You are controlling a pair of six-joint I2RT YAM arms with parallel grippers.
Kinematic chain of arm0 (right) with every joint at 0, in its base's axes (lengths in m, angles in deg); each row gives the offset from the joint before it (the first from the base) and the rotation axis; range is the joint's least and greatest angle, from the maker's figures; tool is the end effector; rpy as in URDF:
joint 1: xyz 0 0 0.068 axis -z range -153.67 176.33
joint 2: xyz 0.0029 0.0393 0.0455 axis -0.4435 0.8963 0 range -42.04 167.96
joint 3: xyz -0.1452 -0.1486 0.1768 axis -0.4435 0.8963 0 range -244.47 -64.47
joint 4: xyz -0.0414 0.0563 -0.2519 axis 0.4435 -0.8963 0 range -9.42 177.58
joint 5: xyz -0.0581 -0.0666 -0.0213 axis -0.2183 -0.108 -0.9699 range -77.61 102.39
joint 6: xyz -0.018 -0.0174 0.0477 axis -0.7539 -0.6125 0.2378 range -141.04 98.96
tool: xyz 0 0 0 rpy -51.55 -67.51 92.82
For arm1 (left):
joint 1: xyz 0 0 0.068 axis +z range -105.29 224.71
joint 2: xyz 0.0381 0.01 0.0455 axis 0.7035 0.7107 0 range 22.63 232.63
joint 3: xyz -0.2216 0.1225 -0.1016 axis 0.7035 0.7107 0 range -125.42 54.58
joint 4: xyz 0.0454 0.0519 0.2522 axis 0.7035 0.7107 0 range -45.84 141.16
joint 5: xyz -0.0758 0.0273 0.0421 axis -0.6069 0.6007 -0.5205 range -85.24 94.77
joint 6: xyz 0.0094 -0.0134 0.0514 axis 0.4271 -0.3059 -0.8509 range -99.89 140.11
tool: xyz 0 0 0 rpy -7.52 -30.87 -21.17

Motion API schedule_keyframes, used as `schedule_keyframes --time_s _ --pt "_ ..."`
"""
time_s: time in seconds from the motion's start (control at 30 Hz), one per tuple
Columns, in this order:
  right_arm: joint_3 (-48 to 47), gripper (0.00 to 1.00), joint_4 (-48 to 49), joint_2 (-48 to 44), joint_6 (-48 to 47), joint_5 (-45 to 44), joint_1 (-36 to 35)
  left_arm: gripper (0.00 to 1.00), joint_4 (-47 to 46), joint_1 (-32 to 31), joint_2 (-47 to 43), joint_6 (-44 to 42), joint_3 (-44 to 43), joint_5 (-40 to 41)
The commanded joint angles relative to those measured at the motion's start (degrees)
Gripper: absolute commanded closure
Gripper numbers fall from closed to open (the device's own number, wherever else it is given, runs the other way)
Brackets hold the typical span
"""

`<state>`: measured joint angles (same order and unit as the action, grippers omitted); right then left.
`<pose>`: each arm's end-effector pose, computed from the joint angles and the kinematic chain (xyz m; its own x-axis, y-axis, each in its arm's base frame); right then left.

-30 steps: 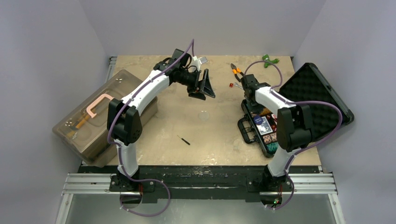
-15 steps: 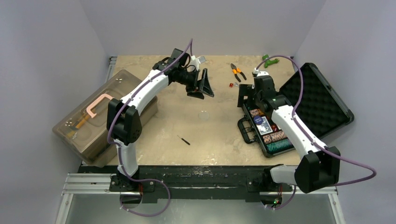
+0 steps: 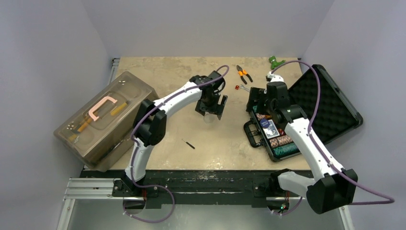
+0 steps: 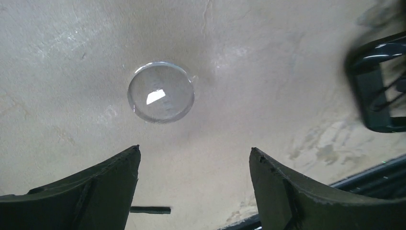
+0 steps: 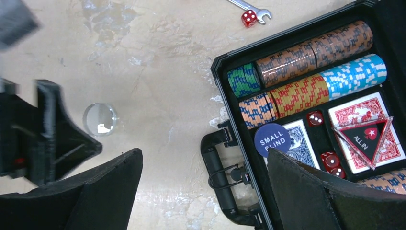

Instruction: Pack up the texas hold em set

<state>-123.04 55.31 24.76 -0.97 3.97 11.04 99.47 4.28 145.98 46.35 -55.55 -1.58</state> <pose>0.2426 0.0610 0.3096 -0.6411 0.1768 -0.7468 0.0709 0.9826 0.1717 0.3456 -0.2996 0.2346 -0.9340 0.2186 -0.2828 0.2927 0.9218 -0.2541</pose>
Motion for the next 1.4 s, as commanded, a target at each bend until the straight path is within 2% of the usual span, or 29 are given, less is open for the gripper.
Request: schedule_keyframes --time_s 0.0,0.2,0.57,0.87,1.03,1.13,1.2,1.27,1.37 --pt "3.0 0.01 0.6 -3.3 -0.3 -0.9 0.0 0.18 2.9 -1.8 1.8 -1.4 -3.1 10.6" --pt "5.8 0.01 1.0 -5.9 -0.7 0.0 0.0 0.21 4.6 -2.2 6.1 -1.7 -6.3 12.2" --pt "7.6 0.01 2.4 -6.8 -0.4 1.0 0.0 0.24 10.2 -1.5 14.1 -1.5 -15.7 10.1" --pt "9.1 0.01 3.8 -6.3 0.2 2.1 0.0 0.27 11.4 -0.9 17.4 -0.8 -17.0 9.7" --pt "9.7 0.01 4.4 -6.0 0.3 2.5 0.0 0.33 11.8 -0.7 17.8 -1.2 -17.4 10.3" --pt "9.9 0.01 4.5 -5.9 0.4 2.8 0.0 0.41 11.2 -0.4 17.7 -1.7 -17.1 9.9" --pt "9.9 0.01 4.3 -6.0 0.6 2.7 0.0 0.51 11.0 -0.2 18.0 -2.4 -17.2 8.7" --pt "10.3 0.01 4.7 -6.7 1.4 2.5 0.0 0.66 11.0 0.2 17.8 -3.7 -17.6 6.8" --pt "11.4 0.01 6.2 -7.7 3.9 3.1 0.1 0.76 10.9 0.5 15.6 -5.5 -17.5 4.6"
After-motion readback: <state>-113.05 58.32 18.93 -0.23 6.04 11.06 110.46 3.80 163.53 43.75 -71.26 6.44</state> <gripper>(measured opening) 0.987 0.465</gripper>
